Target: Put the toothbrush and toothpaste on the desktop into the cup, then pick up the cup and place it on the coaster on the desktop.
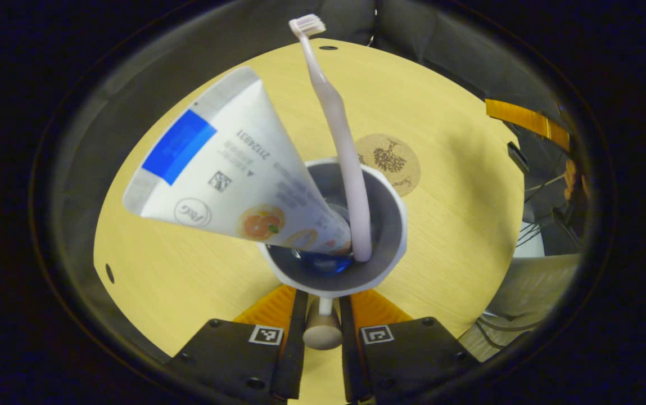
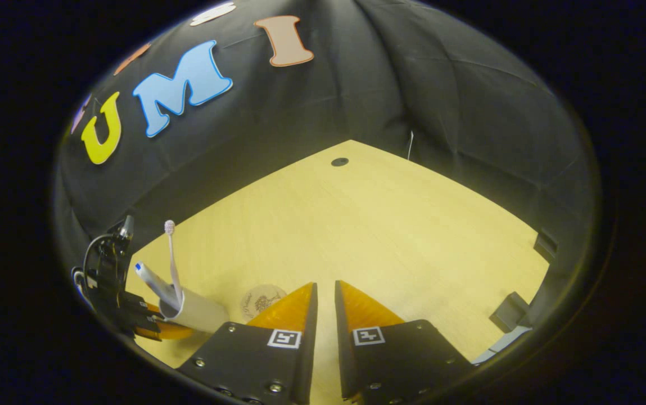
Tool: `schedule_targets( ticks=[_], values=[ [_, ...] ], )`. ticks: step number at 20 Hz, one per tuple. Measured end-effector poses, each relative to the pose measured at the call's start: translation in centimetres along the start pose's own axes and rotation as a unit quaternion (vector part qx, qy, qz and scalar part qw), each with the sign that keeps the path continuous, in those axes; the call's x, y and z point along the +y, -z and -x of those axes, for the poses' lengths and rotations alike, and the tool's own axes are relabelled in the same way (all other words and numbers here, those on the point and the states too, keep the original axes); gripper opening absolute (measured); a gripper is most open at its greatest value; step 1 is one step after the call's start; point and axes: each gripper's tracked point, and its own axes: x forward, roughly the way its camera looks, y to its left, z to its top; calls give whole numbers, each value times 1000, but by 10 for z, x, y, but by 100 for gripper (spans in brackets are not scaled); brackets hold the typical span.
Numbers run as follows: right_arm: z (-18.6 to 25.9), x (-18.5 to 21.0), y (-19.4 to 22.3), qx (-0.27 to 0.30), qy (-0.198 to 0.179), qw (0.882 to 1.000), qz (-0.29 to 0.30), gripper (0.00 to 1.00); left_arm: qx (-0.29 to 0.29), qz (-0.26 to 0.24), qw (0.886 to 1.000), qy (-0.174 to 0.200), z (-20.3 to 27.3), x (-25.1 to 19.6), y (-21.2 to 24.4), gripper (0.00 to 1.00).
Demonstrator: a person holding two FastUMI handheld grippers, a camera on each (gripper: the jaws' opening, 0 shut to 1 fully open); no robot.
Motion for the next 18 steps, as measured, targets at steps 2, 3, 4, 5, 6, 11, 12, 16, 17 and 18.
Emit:
schedule_targets(
  ticks=[2, 3, 4, 5, 6, 11, 12, 16, 17, 18],
  values=[
    [0, -3, 1, 2, 1, 1000, -4, 19, -5, 2, 1000, 0, 1, -1, -1, 33],
    [0, -3, 1, 3, 2, 1000, -5, 19, -8, 4, 1000, 1, 2, -2, -2, 33],
    [1, -3, 1, 3, 1, 1000, -5, 19, -11, 6, 1000, 2, 3, -4, -3, 32],
    [1, -2, 2, 4, 0, 1000, -5, 19, -13, 7, 1000, 3, 4, -6, -5, 32],
    [1, -3, 2, 4, 0, 1000, -5, 19, -16, 6, 1000, 3, 4, -8, -7, 32],
    [2, -4, 4, 8, -3, 1000, -4, 19, -31, -3, 1000, -6, 5, -10, -11, 32],
    [2, -7, 3, 7, -2, 1000, -5, 19, -34, -4, 999, -6, 4, -10, -11, 33],
    [2, -14, 2, 10, 4, 1000, -14, 19, -42, -20, 999, -4, 5, -9, -13, 33],
    [1, -17, 3, 10, 5, 1000, -18, 19, -43, -24, 999, -3, 4, -7, -12, 33],
    [2, -20, 2, 11, 6, 1000, -20, 19, -43, -27, 999, -2, 3, -7, -12, 33]
  ],
)
